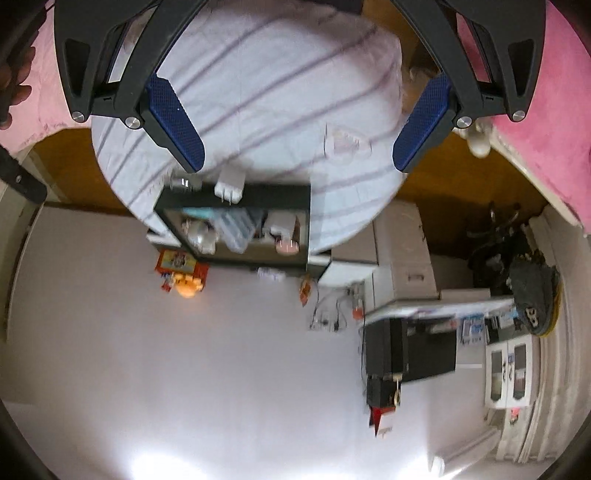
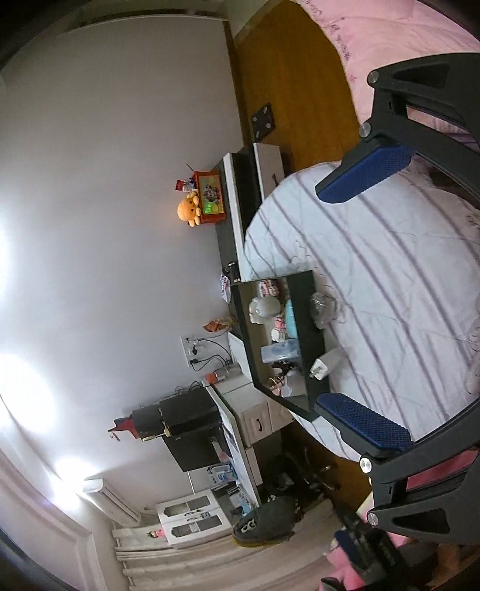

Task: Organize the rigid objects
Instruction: 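Lift both open tools away from the black box, then move the left tool to the white charger while the right tool approaches the glass jar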

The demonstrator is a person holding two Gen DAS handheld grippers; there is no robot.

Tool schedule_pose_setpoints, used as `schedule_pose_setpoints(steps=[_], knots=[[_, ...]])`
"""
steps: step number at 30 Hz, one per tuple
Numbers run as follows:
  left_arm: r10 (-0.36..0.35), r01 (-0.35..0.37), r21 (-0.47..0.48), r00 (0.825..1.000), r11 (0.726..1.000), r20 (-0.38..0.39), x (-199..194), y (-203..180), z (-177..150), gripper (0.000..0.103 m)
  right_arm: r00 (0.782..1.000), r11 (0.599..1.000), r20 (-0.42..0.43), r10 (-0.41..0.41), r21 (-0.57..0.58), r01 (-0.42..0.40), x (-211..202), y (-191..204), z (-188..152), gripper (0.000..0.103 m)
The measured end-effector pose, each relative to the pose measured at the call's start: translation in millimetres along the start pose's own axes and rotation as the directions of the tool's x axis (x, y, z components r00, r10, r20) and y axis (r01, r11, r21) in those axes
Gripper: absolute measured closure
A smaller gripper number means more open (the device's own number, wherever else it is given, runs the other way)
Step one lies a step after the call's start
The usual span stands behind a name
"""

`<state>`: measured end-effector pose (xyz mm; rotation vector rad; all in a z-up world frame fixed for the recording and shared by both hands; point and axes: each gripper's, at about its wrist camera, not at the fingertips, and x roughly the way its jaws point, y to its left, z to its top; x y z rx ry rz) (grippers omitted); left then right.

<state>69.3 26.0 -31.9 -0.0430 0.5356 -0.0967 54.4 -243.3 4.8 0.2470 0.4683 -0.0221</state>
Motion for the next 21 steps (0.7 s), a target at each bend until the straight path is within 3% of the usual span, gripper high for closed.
schedule_pose_setpoints(steps=[11,21], knots=[[-0.02,0.021,0.026,1.0,0.999,-0.024,-8.3,-19.6,-12.6,0.0,1.0,0.999,-0.021,0.016,-0.033,-0.017,-8.9,12.5,-15.4,0.0],[-0.018,0.02,0.021,0.998,1.0,-0.064,20.3,-21.0,-6.8,0.0,0.997,0.999,-0.076,0.013,-0.052,-0.017,20.7,15.8,-14.6,0.0]])
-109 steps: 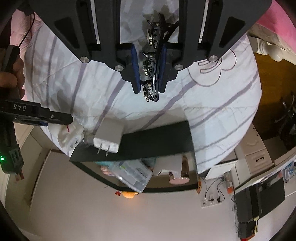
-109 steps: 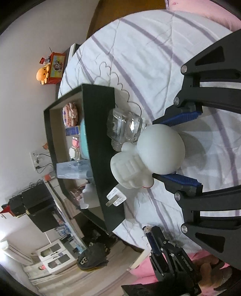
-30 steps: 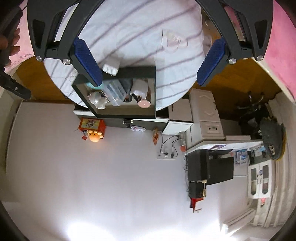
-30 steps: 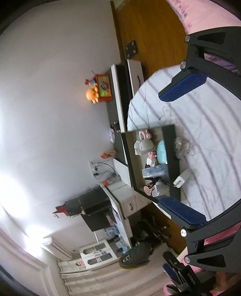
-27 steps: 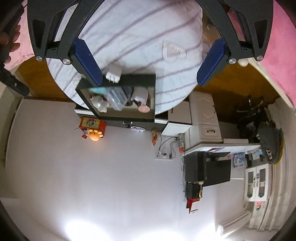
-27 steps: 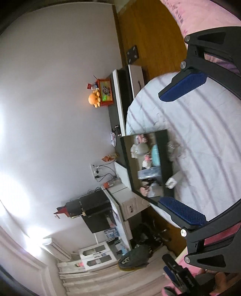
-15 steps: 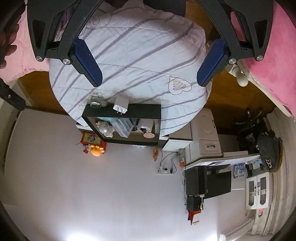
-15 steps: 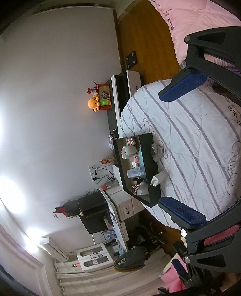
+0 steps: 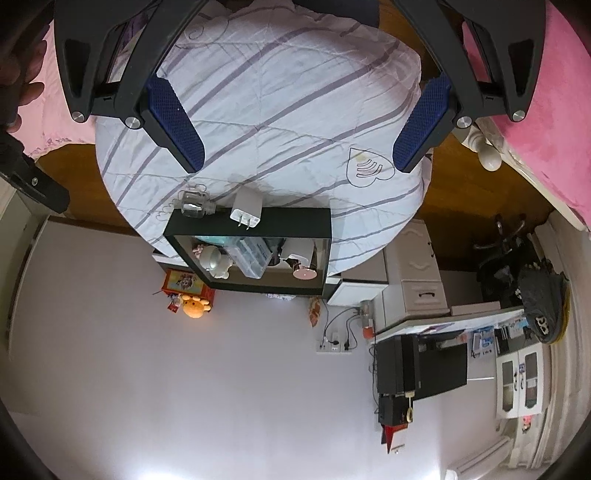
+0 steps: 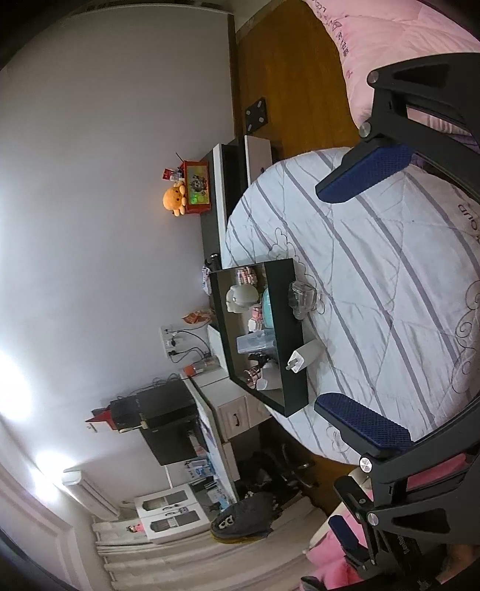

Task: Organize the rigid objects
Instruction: 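Move the left tool to the white charger while the right tool approaches the glass jar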

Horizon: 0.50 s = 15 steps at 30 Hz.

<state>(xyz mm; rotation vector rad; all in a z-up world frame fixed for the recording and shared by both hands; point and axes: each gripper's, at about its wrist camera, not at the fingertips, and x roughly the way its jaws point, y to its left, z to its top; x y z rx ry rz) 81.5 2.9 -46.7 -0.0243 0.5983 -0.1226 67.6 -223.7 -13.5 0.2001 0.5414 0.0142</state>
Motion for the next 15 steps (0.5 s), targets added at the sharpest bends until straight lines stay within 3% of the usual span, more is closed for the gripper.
schedule_pose_setpoints(steps=[9,15], knots=[[-0.004,0.006,0.026,0.998,1.0,-0.06,64.0,-14.4,14.9,0.0,0.992,1.0,-0.124,-0.021,-0.018,0.019,74.7,-8.7,8.6,0.0],[-0.007,0.015,0.063,0.993,0.998,-0.118,121.9,-32.2,19.3,0.0,0.971,0.999,-0.233,-0.046,-0.032,0.039,142.3,-20.3,9.8,0.0]])
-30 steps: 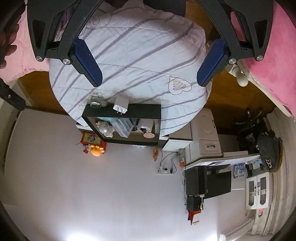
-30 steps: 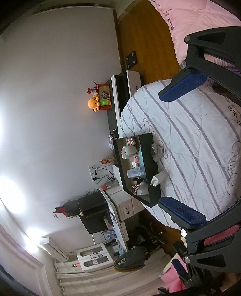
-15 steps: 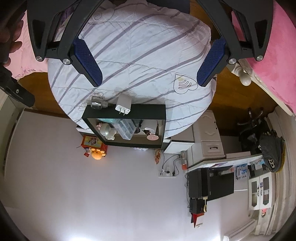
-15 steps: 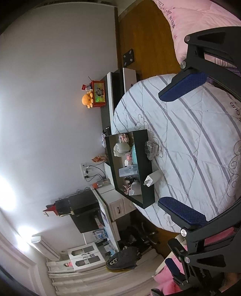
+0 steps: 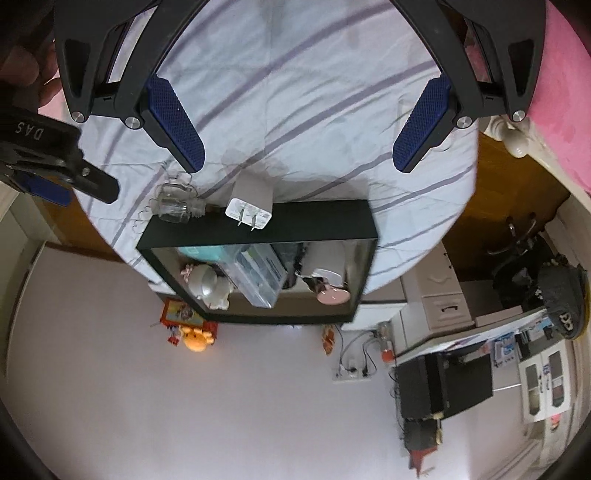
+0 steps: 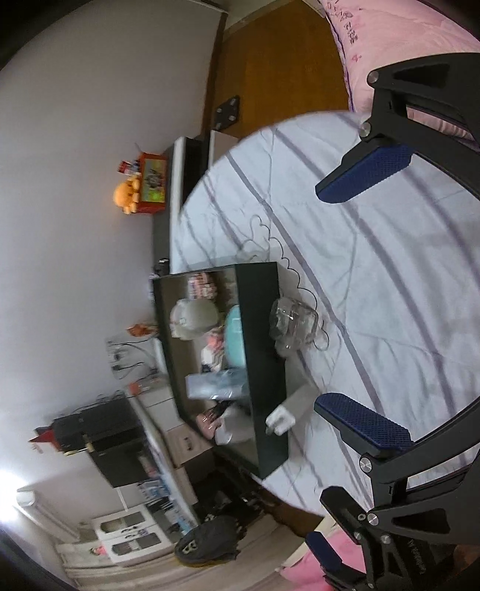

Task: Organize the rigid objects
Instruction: 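Move the left tool to the white charger while the right tool approaches the glass jar, then close the left tool on the white charger while the right tool grasps the glass jar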

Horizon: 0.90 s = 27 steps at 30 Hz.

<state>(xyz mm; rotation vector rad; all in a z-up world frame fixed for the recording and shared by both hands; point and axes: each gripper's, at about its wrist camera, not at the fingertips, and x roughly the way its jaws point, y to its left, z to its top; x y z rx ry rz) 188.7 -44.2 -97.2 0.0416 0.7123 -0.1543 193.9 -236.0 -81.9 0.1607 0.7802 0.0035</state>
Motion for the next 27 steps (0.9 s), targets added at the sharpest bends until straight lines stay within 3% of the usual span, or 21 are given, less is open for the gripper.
schedule_pose_setpoints(steps=[11,21,24,26,27], knots=[[-0.016,0.014,-0.023,0.996,1.0,-0.086,78.1,-5.7,11.1,0.0,0.993,1.0,-0.117,-0.006,0.025,0.009,66.9,-5.4,9.2,0.0],[-0.052,0.052,-0.004,0.993,0.999,-0.106,106.6,-12.1,16.7,0.001,0.991,0.994,-0.126,0.039,0.105,-0.026,71.6,-21.6,8.0,0.002],[-0.094,0.093,-0.014,0.989,0.996,-0.111,110.5,-13.2,18.1,0.014,0.991,0.994,-0.124,0.058,0.1,-0.046,69.6,-20.1,7.4,0.002],[-0.132,0.13,-0.028,0.986,0.991,-0.105,111.4,-12.3,19.8,0.032,0.988,0.994,-0.132,0.074,0.085,-0.063,72.4,-14.0,6.7,0.002],[-0.143,0.141,-0.027,0.984,0.99,-0.105,111.6,-11.9,20.2,0.047,0.988,0.994,-0.135,0.08,0.083,-0.069,74.1,-11.3,6.9,0.002]])
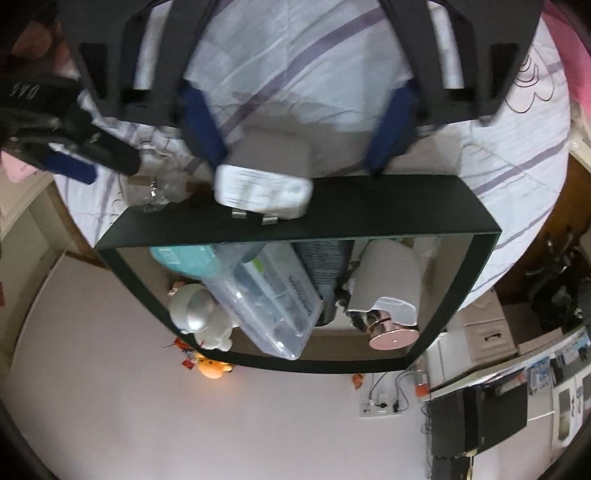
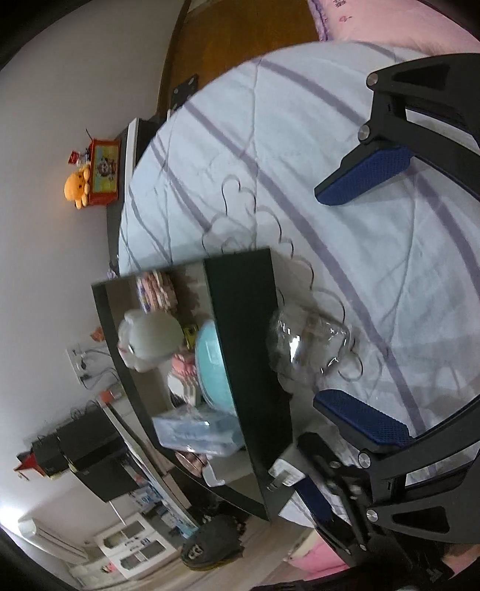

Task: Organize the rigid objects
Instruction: 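Close the left tool on the white charger while the right tool grasps the glass jar, then lower the charger into the black box with the left tool while the right releases the glass jar there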

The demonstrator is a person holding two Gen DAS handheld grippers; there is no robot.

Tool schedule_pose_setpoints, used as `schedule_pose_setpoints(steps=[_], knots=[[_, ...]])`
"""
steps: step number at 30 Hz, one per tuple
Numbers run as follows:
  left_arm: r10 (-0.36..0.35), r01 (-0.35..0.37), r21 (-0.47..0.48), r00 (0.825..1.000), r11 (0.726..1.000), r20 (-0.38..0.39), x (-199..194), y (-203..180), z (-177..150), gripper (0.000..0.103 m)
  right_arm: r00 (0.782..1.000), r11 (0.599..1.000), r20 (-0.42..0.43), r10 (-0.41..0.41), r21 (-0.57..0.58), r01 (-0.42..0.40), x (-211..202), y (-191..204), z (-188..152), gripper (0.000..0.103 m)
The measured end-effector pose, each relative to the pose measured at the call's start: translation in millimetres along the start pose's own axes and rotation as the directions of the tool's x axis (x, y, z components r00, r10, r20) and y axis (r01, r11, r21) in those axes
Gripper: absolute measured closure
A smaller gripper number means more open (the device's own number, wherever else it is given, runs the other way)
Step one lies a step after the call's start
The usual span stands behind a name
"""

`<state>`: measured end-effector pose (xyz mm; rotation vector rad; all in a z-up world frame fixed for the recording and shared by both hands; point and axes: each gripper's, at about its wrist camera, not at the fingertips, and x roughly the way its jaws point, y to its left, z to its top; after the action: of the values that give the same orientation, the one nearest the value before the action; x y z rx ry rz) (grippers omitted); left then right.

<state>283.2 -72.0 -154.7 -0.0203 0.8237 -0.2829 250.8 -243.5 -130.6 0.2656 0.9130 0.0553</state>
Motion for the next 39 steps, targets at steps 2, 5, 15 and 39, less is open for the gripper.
schedule_pose_setpoints(steps=[2,5,15,39], knots=[[-0.029,0.029,0.0,1.0,1.0,-0.009,1.4,-0.1,0.1,0.061,1.0,1.0,-0.005,0.008,-0.011,-0.008,3.5,7.1,0.4,0.002],[-0.02,0.02,-0.009,1.0,1.0,0.004,-3.3,5.9,-2.8,0.061,1.0,1.0,-0.009,0.005,-0.029,-0.005,10.9,16.2,3.5,0.003],[0.0,0.0,-0.044,1.0,0.999,0.016,-16.7,27.5,-11.5,0.062,0.997,0.993,0.034,-0.069,-0.095,0.072,22.0,37.2,3.4,0.041],[0.019,-0.015,-0.062,0.998,0.998,0.066,-70.6,41.6,-23.8,0.062,0.994,0.994,0.091,0.066,-0.098,-0.057,-44.9,36.3,-14.9,0.042]])
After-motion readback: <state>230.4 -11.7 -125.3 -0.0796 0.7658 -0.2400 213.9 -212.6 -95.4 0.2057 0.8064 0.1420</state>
